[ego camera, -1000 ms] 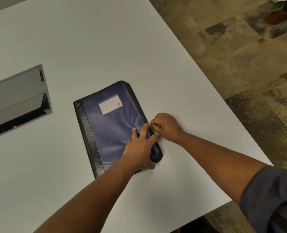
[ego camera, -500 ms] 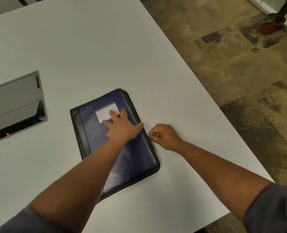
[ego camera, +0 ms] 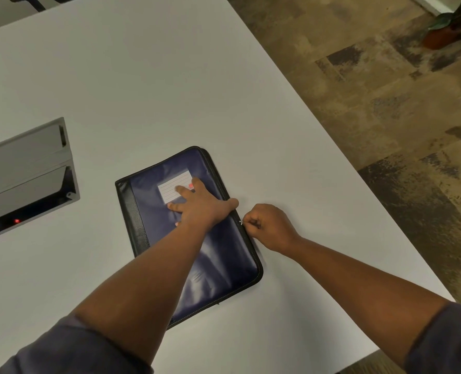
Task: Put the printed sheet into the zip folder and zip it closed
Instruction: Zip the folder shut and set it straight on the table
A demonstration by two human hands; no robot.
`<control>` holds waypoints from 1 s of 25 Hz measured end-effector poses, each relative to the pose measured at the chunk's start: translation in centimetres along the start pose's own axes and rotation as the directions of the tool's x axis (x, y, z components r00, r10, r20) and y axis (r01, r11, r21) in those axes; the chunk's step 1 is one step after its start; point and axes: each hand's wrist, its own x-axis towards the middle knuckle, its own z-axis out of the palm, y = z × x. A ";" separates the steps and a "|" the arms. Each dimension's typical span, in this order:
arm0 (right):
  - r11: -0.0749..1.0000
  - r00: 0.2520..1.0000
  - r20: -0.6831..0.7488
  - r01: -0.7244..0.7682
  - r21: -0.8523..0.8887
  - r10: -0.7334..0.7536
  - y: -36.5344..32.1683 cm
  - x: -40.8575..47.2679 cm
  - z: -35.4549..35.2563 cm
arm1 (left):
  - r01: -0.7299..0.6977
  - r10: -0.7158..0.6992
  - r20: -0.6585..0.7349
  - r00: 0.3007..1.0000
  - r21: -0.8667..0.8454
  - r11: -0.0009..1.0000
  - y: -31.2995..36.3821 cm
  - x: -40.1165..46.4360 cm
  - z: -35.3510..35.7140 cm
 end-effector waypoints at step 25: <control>0.982 0.992 0.004 -0.129 0.142 0.129 -0.1 6.1 -0.6 | -0.056 0.067 -0.083 0.994 0.128 0.990 -1.4 1.1 -1.3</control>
